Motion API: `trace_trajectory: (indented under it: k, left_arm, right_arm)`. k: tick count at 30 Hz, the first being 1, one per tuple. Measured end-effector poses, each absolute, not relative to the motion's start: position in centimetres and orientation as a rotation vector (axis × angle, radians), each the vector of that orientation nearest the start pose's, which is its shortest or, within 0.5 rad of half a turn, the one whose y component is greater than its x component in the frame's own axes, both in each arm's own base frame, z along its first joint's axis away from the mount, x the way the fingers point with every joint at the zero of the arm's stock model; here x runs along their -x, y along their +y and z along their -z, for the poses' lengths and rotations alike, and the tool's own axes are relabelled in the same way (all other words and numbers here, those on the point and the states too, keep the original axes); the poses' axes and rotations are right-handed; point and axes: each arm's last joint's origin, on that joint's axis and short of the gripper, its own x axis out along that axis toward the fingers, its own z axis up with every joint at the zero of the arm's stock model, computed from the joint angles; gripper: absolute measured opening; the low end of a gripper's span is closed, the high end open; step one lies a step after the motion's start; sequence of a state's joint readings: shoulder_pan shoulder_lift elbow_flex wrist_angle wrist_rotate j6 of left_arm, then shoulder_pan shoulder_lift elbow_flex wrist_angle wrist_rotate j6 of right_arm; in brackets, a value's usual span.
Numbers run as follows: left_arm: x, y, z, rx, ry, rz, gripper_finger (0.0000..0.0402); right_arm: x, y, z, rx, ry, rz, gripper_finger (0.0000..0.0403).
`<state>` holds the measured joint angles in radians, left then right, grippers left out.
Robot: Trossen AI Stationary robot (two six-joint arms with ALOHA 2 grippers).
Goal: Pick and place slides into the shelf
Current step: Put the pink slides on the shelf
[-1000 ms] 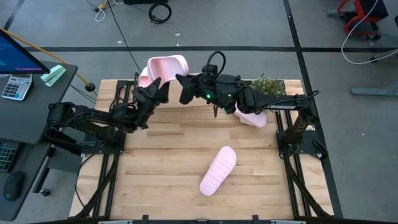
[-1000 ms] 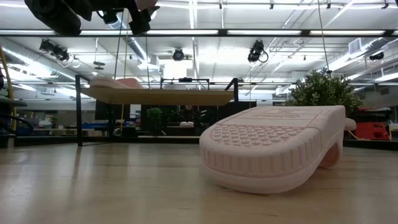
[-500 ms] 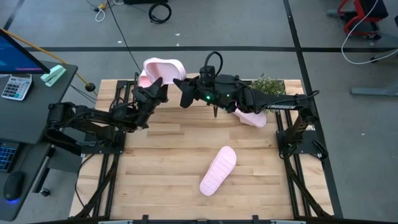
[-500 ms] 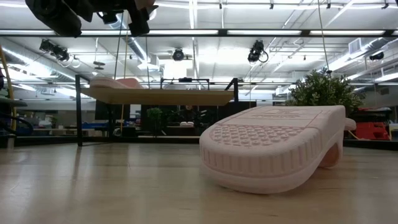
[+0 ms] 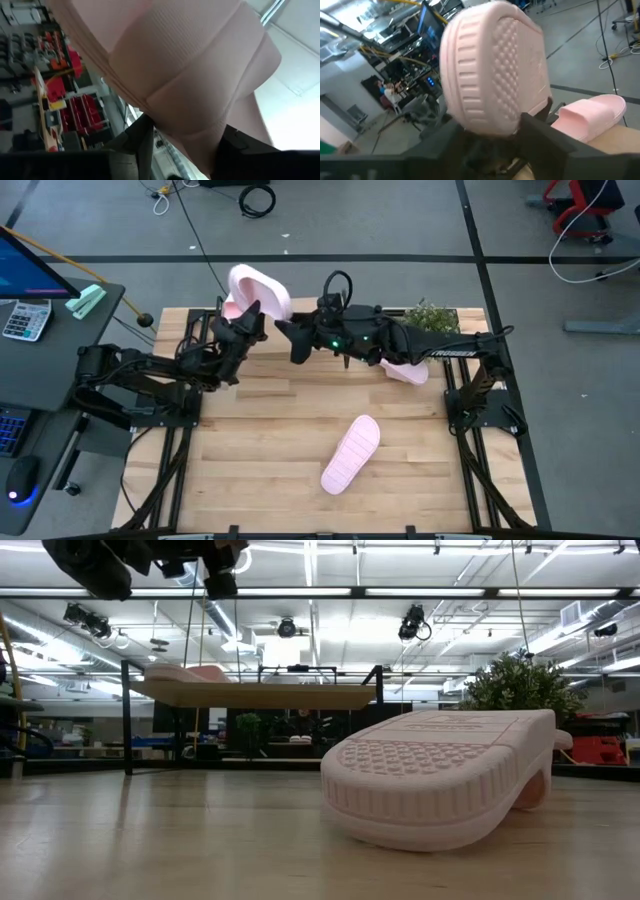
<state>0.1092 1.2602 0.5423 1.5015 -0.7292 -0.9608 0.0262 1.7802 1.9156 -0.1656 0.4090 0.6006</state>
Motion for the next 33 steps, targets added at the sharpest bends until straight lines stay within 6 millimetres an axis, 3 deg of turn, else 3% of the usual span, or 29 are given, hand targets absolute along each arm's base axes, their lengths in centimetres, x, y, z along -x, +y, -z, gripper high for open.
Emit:
trace_trajectory:
  k: [5,10,17,23,29,33]
  left_arm:
    - [-22.3,4.4,-30.2,1.075,-1.102,-0.394,0.0141]
    - [-22.4,4.4,-30.1,1.059,-1.077,-0.363,0.013]
    - [-22.8,4.1,-30.0,1.027,-0.991,-0.265,0.012]
    - [-23.2,4.1,-29.7,1.031,-0.939,-0.256,0.0074]
    - [-23.1,4.5,-29.7,1.0,-0.942,-0.285,0.0017]
    - [-23.0,5.0,-29.7,0.982,-0.953,-0.309,0.0013]
  right_arm:
    - [-39.4,-0.1,-45.8,-0.556,-0.066,0.389,0.0247]
    - [-37.7,-0.4,-46.5,-0.479,-0.005,0.427,0.0263]
    - [-33.3,-1.6,-48.9,-0.413,0.03,0.475,0.0257]
    - [-29.8,-2.4,-50.3,-0.403,0.054,0.518,0.0247]
    - [-28.2,-2.5,-50.4,-0.385,0.11,0.536,0.0242]
    - [-28.0,-2.2,-49.7,-0.38,0.189,0.509,0.0242]
